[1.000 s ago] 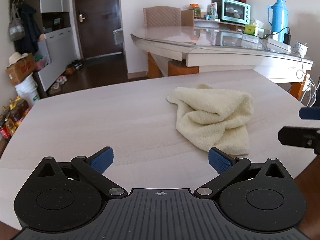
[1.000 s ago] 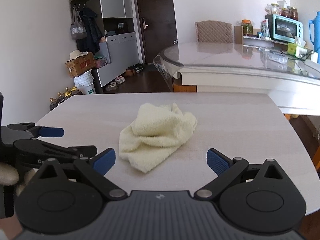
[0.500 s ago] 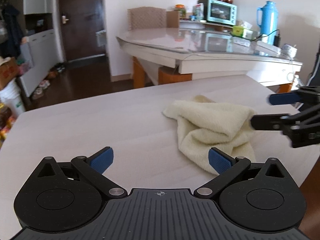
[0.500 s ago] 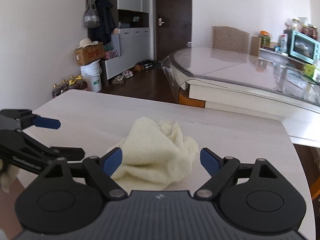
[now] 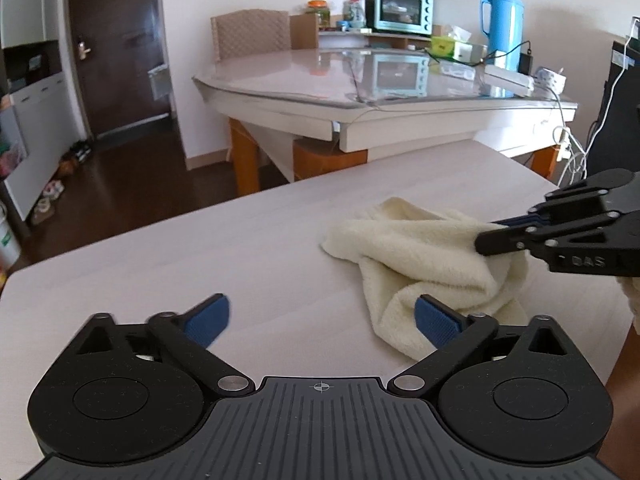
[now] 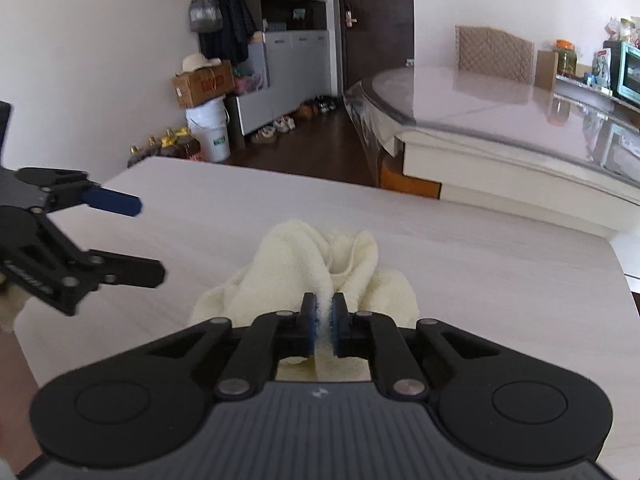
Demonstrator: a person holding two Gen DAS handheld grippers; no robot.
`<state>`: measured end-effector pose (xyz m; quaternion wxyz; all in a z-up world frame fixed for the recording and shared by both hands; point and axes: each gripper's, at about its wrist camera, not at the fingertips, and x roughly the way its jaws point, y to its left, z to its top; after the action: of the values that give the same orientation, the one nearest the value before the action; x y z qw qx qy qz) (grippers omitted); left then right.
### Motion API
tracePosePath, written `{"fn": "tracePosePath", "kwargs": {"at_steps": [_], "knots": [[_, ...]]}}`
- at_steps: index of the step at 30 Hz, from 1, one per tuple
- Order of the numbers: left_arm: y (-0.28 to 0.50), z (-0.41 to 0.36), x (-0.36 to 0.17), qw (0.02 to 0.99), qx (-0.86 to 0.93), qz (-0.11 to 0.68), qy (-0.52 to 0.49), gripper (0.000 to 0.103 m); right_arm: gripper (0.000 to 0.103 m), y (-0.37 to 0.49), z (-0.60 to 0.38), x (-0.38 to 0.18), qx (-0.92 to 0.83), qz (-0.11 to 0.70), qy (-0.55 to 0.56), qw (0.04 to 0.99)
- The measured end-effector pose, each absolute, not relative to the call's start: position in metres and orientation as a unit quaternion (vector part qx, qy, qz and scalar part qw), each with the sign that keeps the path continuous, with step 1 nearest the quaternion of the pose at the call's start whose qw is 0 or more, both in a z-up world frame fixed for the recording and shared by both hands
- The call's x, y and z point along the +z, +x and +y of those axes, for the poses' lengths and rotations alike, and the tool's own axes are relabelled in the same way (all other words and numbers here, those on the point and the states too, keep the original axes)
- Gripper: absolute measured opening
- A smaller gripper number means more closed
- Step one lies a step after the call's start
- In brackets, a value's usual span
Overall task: Fold towel
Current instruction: 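Grasp a towel corner with the right gripper while the left gripper grasps another corner, then lift the towel with both grippers and shake it open in the air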
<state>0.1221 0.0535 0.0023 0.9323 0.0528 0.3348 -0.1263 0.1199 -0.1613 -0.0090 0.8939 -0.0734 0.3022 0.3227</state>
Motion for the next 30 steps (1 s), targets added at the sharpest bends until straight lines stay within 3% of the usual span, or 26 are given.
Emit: {"fn": "tracePosePath", "kwargs": {"at_steps": [1, 2, 15, 18, 19, 21, 22, 30], "knots": [[0.124, 0.055, 0.003, 0.931, -0.128, 0.337, 0.053, 0.081, 0.007, 0.113, -0.159, -0.006, 0.331, 0.295, -0.076, 0.893], [0.126, 0.057, 0.004, 0.93, -0.13, 0.339, 0.054, 0.08, 0.007, 0.106, -0.157, -0.003, 0.339, 0.289, -0.079, 0.892], [0.155, 0.048, -0.001, 0.891, -0.23, 0.385, 0.068, 0.082, 0.007, 0.033, -0.117, -0.013, 0.433, 0.241, -0.193, 0.847], [0.162, 0.039, -0.01, 0.88, -0.251, 0.399, 0.065, 0.07, 0.007, 0.027, -0.117, -0.014, 0.437, 0.239, -0.188, 0.846], [0.163, 0.037, -0.013, 0.877, -0.256, 0.401, 0.064, 0.061, 0.007, 0.026, -0.118, -0.014, 0.437, 0.24, -0.185, 0.847], [0.169, 0.03, -0.019, 0.869, -0.273, 0.409, 0.066, 0.036, 0.007, 0.025, -0.12, -0.014, 0.437, 0.239, -0.179, 0.848], [0.17, 0.028, -0.021, 0.866, -0.277, 0.41, 0.068, 0.013, 0.008, 0.024, -0.122, -0.013, 0.437, 0.238, -0.176, 0.849], [0.157, 0.039, -0.01, 0.875, -0.291, 0.378, 0.08, 0.008, 0.031, 0.04, -0.168, 0.006, 0.41, 0.233, -0.093, 0.877]]}}
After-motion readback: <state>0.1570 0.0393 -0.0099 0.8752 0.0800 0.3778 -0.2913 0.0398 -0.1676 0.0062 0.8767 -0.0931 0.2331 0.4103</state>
